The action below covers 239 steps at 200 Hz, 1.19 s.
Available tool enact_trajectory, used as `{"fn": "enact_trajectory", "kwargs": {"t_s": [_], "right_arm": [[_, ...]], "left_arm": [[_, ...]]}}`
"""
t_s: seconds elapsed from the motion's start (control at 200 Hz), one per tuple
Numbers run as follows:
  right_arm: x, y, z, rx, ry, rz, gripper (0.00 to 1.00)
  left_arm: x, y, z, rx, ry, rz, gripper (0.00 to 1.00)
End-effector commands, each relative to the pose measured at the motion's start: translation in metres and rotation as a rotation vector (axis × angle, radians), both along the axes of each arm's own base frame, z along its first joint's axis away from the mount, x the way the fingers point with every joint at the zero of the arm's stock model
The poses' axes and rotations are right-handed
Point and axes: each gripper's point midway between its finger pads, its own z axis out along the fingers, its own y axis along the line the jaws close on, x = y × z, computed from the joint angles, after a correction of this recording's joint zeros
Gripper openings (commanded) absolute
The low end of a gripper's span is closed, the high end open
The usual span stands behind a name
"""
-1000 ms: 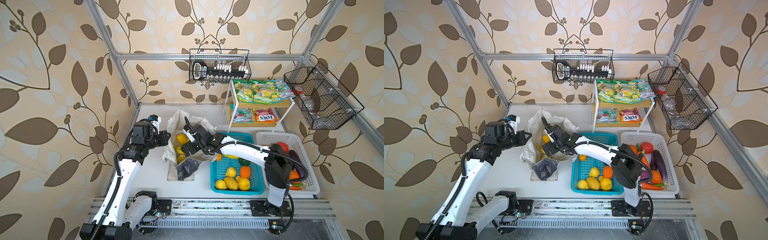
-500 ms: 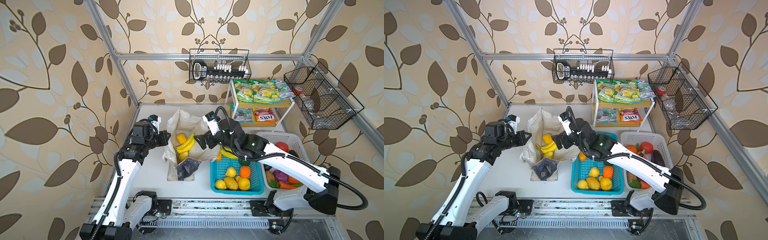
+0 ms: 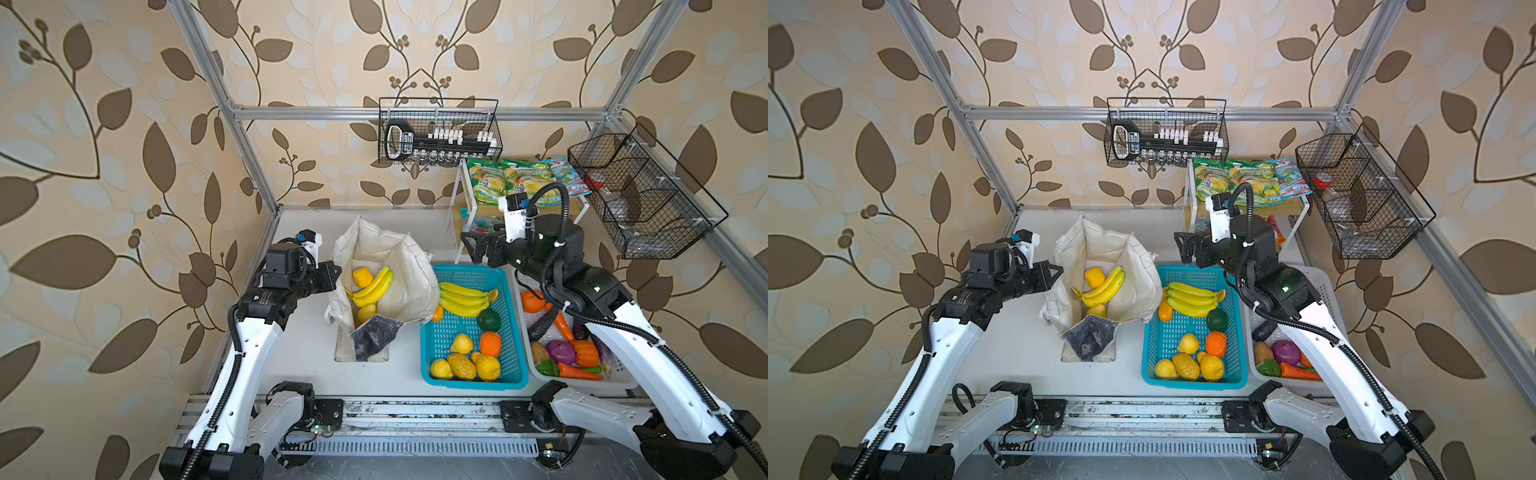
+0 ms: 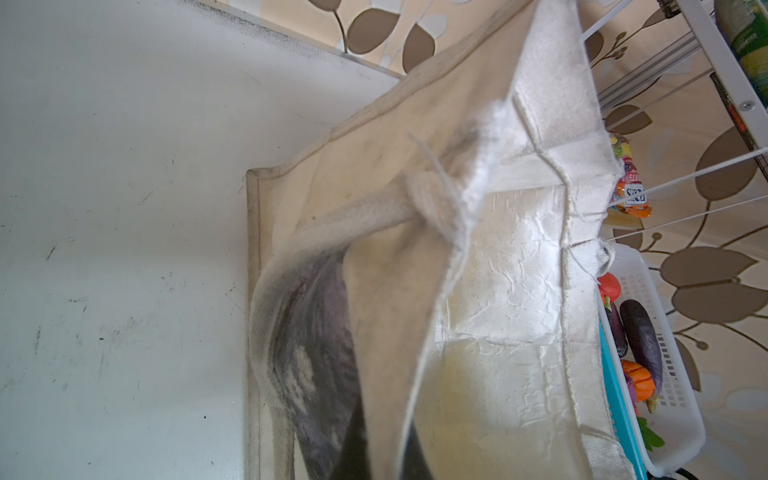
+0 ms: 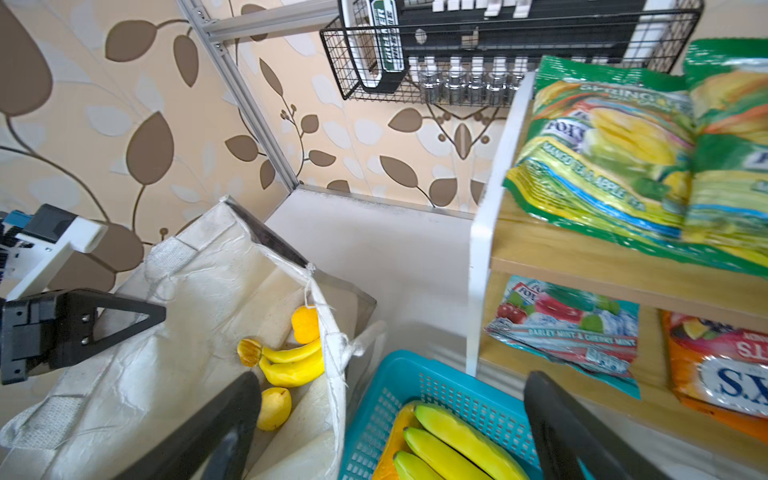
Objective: Place the food into the grocery bag and tie it
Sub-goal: 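Reach the right gripper to the green Spring Tea candy bag on the shelf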
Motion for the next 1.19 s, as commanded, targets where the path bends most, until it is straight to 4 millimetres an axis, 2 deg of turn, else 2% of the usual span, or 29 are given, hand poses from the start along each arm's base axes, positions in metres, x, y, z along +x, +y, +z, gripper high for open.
{"fn": "enact_trajectory", "kwargs": {"t_s": [0.0,0.085,0.25,0.425,0.57,0.75,0.915,1.035,1.19], "right_arm": [[-0.008,-0.010,-0.009,-0.025,0.037,0.012,1.00],[-0.009,-0.019,0.006,-0.008,-0.003,-0.014,1.00],[-0.013,-0.032,0.049,0.009,-0.108,-0.045,1.00],[-0.004,-0.054,0.077,0.023,-0.138,-0.112,1.00],[0.016,-0.075,0.093,0.097,-0.142,-0.159,1.00],[0.048,-0.101,0.088,0.106,-0.092,-0.240,1.00],[0.075,-0.149,0.072,0.165,-0.030,-0.374,0.93],[0.088,-0.168,0.053,0.172,0.033,-0.408,0.90],[0.092,-0.194,0.034,0.230,0.058,-0.449,0.86]], "left_arm": [[0.004,0.004,0.015,0.014,-0.059,0.009,0.00],[0.004,0.002,0.016,0.004,-0.061,0.000,0.00],[0.004,0.003,0.016,0.006,-0.059,0.001,0.00],[0.004,0.004,0.015,0.015,-0.059,0.007,0.00],[0.004,0.004,0.015,0.013,-0.062,0.007,0.00],[0.004,0.003,0.016,0.009,-0.067,0.003,0.00],[0.003,0.003,0.016,0.010,-0.065,0.000,0.00],[0.004,0.004,0.015,0.013,-0.060,0.004,0.00],[0.003,0.002,0.017,0.006,-0.069,-0.001,0.00]]}}
